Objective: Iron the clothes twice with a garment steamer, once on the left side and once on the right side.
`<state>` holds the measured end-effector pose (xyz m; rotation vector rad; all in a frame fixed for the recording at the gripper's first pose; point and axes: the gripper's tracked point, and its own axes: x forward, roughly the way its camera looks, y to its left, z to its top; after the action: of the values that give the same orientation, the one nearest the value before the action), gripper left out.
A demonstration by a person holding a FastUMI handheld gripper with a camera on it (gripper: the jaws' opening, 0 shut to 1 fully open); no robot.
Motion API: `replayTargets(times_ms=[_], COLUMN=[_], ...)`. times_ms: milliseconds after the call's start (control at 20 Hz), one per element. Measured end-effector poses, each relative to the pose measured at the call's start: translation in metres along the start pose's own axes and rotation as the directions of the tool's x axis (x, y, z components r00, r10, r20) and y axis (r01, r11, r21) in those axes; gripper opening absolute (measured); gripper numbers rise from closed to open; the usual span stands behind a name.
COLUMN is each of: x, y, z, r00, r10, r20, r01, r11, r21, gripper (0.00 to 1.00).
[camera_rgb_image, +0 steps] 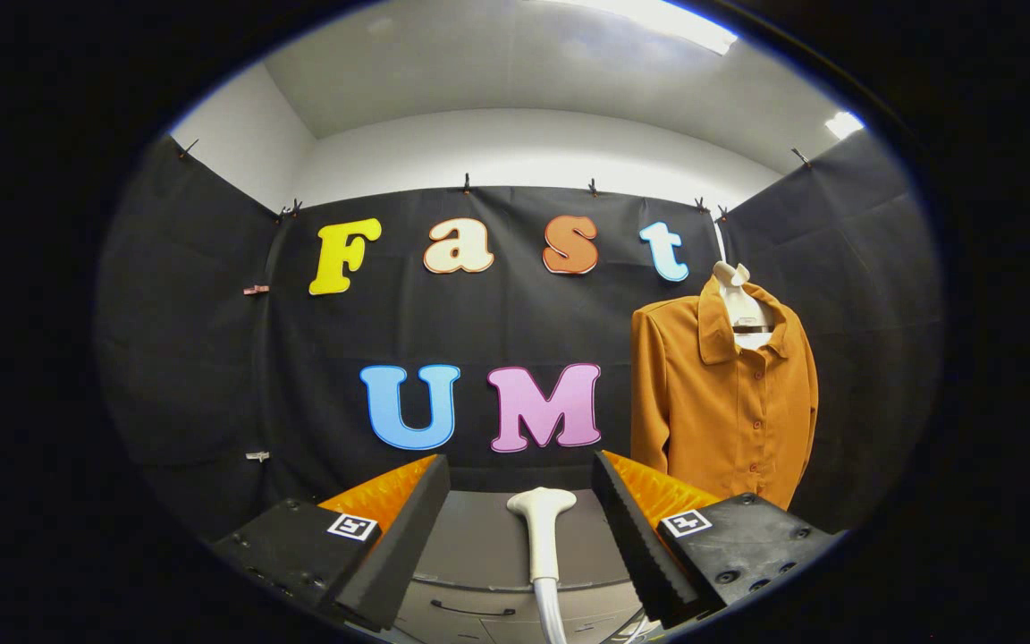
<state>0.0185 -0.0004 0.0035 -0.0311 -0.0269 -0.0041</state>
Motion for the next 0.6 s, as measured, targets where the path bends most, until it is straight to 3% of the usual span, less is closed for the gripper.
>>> replayTargets(times_ms=[600], x=[0.0000], y=[0.0105], z=[-0.0056], r00=[1.000], r10=[-0.020], r20=[-0.007], r01=[0.020], r11=[1.000], r21=[-0.017], gripper=[0.99])
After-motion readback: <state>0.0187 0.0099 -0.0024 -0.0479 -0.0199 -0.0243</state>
